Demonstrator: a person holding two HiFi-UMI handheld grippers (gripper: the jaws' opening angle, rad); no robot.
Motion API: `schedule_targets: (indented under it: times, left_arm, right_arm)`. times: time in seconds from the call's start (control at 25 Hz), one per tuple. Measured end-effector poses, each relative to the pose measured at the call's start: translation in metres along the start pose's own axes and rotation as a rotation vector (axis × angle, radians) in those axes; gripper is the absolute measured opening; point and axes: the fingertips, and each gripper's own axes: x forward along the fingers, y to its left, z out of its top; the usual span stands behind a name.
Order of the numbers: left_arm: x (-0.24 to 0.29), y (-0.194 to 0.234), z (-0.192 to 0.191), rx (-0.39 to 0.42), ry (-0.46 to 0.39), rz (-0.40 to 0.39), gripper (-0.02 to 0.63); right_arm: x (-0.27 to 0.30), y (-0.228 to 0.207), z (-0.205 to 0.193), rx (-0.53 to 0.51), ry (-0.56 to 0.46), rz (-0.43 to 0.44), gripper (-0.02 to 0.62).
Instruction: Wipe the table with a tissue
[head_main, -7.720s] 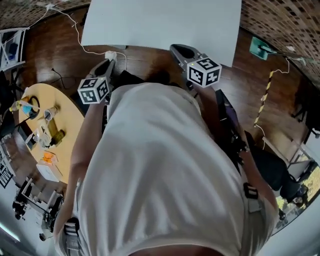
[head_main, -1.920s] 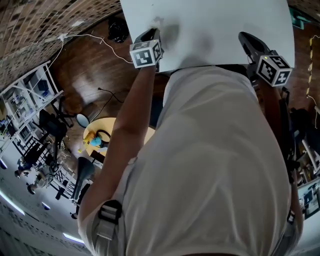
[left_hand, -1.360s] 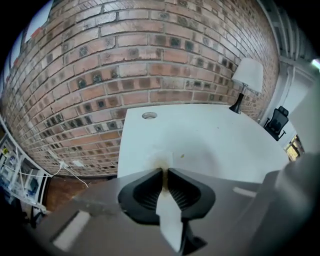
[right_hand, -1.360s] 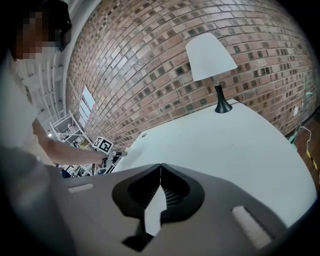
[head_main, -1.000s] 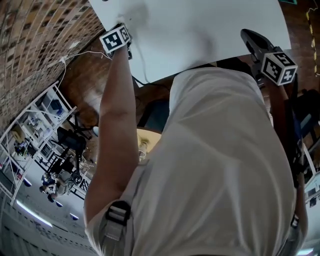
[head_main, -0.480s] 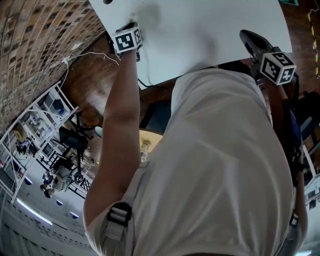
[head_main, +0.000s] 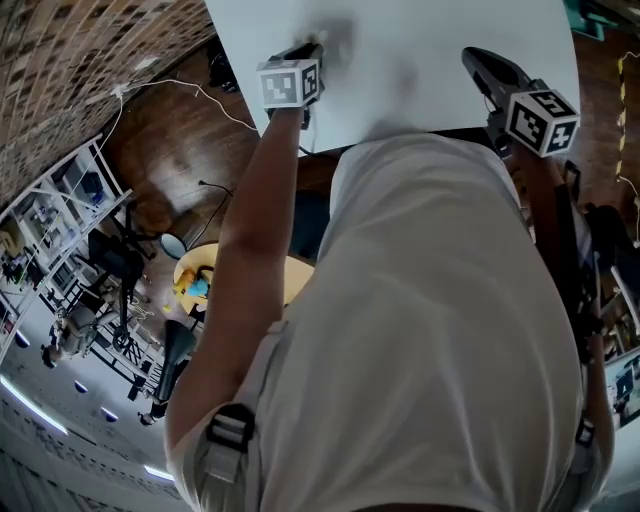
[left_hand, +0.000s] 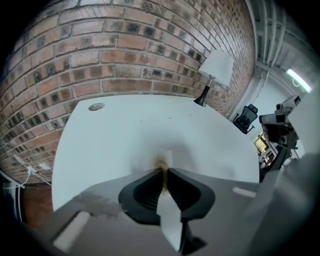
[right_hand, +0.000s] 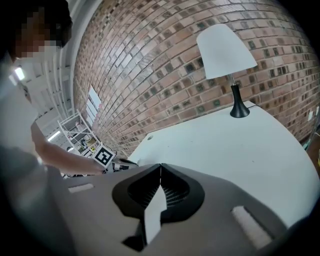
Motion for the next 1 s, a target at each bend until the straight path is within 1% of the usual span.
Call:
schedule_targets:
  times: [0.08,0.16,0.24,0.28,0.4,0.52,0.64,0.72,0.88,0.92,1.0]
  left_arm:
    - [-0.008,0.022,0.006,-0.027,-0.042,0.063,0.04]
    - [-0.018,0.056,0.012,-0.058,-0.077,0.151,0.041]
    - [-0.025,0.086,0.012,-0.069,-0.075,0.214,0.041]
    - [-0.025,0.095,0.008,-0.07,-0.062,0.225,0.041]
    - [-0.016,0.095,-0.007,-0.057,-0.037,0.216,0.041]
    - [-0.009,0.073,-0.011,-0.021,-0.041,0.189,0.04]
    - [-0.002,0.058,-0.008,-0.017,-0.043,0.183,0.04]
    - [0.003,0.051,-0.001,-0.043,-0.052,0.176,0.04]
    - [0.014,0.034,0.016,-0.132,-0.082,0.077,0.041]
    - [0.015,0.033,0.02,-0.152,-0.087,0.065,0.041]
    - [0.017,0.035,0.028,-0.179,-0.105,0.065,0.041]
  right_arm:
    - [0.003,0.0,0.002,-0.008,0.007,0.003,0.008]
    - [0.007,0.001,0.002,-0.013,0.015,0.0,0.008]
    - [0.012,0.005,0.002,-0.016,0.02,0.001,0.008]
    - [0.015,0.008,0.002,-0.018,0.02,0.001,0.008]
    - [0.02,0.015,-0.001,-0.006,0.017,-0.001,0.008]
    - [0.023,0.022,0.001,0.048,-0.009,0.004,0.008]
    - [0.031,0.033,0.006,0.046,-0.025,0.019,0.009]
    - [0.035,0.038,0.007,0.039,-0.027,0.031,0.008]
    - [0.032,0.035,0.005,0.04,-0.018,0.036,0.008]
    - [0.029,0.032,0.005,0.042,-0.014,0.036,0.008]
    - [0.022,0.024,0.005,0.044,-0.004,0.037,0.008]
